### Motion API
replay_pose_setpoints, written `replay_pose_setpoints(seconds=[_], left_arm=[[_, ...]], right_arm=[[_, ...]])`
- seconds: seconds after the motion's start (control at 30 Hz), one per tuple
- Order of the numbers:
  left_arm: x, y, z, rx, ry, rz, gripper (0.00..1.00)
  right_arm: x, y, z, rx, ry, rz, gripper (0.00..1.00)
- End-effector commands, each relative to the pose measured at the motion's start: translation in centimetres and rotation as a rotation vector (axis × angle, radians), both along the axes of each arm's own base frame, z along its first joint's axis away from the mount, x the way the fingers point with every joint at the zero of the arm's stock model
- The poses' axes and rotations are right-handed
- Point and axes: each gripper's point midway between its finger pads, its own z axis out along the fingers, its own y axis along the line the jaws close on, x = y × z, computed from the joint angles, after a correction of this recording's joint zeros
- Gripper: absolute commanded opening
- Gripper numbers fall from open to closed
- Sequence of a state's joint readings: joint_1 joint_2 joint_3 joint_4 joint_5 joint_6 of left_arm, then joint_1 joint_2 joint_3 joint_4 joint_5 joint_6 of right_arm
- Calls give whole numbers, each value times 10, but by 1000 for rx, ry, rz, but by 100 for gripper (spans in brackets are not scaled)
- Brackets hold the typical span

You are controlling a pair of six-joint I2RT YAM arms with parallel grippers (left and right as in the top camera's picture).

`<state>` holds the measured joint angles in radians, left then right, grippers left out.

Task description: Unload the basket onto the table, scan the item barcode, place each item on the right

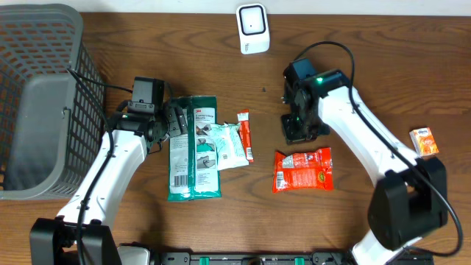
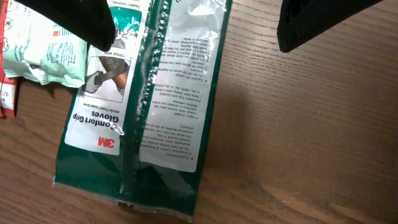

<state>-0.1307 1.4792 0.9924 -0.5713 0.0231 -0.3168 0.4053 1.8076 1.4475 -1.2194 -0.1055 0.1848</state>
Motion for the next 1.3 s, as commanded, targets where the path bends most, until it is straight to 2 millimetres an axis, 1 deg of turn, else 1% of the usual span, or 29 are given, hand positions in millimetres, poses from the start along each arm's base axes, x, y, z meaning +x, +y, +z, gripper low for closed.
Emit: replay_pose_setpoints(seconds=[0.0, 0.1, 0.17, 0.23, 0.33, 0.47, 0.5, 0.6, 0.63, 0.7, 0.77, 0.9, 0.93, 0.97, 1.0, 1.03, 1.1, 1.17, 1.27], left_arm=[[-2, 3, -5, 9, 13, 8, 84], [-2, 3, -5, 9, 13, 8, 84], [-2, 3, -5, 9, 13, 8, 84], [-2, 3, -5, 9, 13, 8, 84], [-2, 3, -5, 9, 13, 8, 84], [-2, 3, -5, 9, 13, 8, 84], [-2, 3, -5, 9, 13, 8, 84], [-2, 3, -5, 9, 13, 8, 84], [-2, 3, -5, 9, 13, 8, 84], [-2, 3, -5, 9, 13, 8, 84], [-2, 3, -5, 9, 13, 8, 84], [-2, 3, -5, 9, 13, 8, 84], [-2, 3, -5, 9, 13, 8, 84], [-2, 3, -5, 9, 13, 8, 84], [-2, 3, -5, 9, 13, 8, 84], [-2, 3, -5, 9, 13, 8, 84], [-2, 3, -5, 9, 13, 8, 84], [-2, 3, -5, 9, 13, 8, 84], [-2, 3, -5, 9, 13, 8, 84]], right_arm=[[-23, 30, 2, 96, 57, 128, 1], [-35, 37, -9, 82, 75, 164, 1], [-41, 34, -18, 37, 78, 158, 1], [-40, 26, -29, -26, 59, 128, 1], [-36, 18, -44, -69, 23, 86, 1], [-33, 20, -70, -46, -18, 53, 3], [-33, 20, -82, -34, -39, 36, 3], [-36, 18, -100, -23, -62, 36, 2], [-36, 17, -101, -27, -65, 37, 1], [-32, 15, -99, -38, -79, 33, 1], [-25, 18, -90, -26, -100, 41, 1], [3, 30, -48, 24, -193, 37, 2], [7, 31, -31, 36, -215, 33, 2], [7, 31, -22, 39, -221, 33, 3], [4, 29, -14, 37, -218, 33, 3], [0, 27, -10, 34, -211, 33, 4], [-11, 21, -9, 16, -178, 27, 3], [-26, 17, -13, -3, -113, 21, 3], [-50, 24, -26, 23, -31, 56, 1]])
